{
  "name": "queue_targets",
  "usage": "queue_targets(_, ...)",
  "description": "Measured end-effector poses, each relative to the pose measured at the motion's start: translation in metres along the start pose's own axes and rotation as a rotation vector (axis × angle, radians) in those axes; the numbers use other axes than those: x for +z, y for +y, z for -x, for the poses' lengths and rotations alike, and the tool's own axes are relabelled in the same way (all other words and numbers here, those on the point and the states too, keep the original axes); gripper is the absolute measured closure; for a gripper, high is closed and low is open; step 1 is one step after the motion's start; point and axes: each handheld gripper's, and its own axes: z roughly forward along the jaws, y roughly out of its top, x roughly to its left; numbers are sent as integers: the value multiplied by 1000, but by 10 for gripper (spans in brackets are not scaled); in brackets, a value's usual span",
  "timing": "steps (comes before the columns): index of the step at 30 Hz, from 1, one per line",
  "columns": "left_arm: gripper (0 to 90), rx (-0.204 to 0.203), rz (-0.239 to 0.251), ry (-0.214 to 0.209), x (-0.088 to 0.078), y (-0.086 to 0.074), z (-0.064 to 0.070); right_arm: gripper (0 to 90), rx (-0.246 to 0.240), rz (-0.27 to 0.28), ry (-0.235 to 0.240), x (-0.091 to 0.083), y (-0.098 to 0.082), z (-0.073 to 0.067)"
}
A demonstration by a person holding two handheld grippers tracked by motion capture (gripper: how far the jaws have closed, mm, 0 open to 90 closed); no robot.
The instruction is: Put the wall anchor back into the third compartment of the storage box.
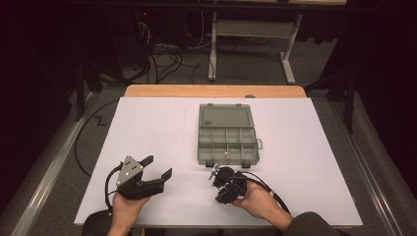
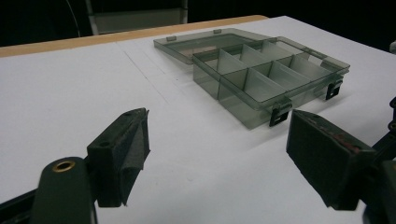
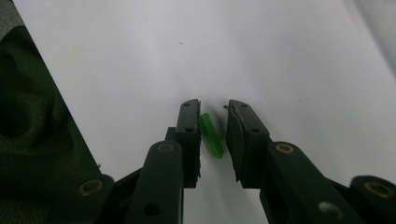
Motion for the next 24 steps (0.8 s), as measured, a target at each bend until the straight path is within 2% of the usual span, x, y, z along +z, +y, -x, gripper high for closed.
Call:
queue_targets(10, 217, 0, 1, -1, 0, 0, 0, 785, -5, -5, -7, 0, 0, -2)
queue_targets(14, 217, 1, 1, -1, 0, 0, 0, 805, -19, -8, -16, 0, 0, -2)
queue_targets(24, 217, 1, 2, -1, 0, 0, 0, 850, -16, -12, -25, 1, 1, -1)
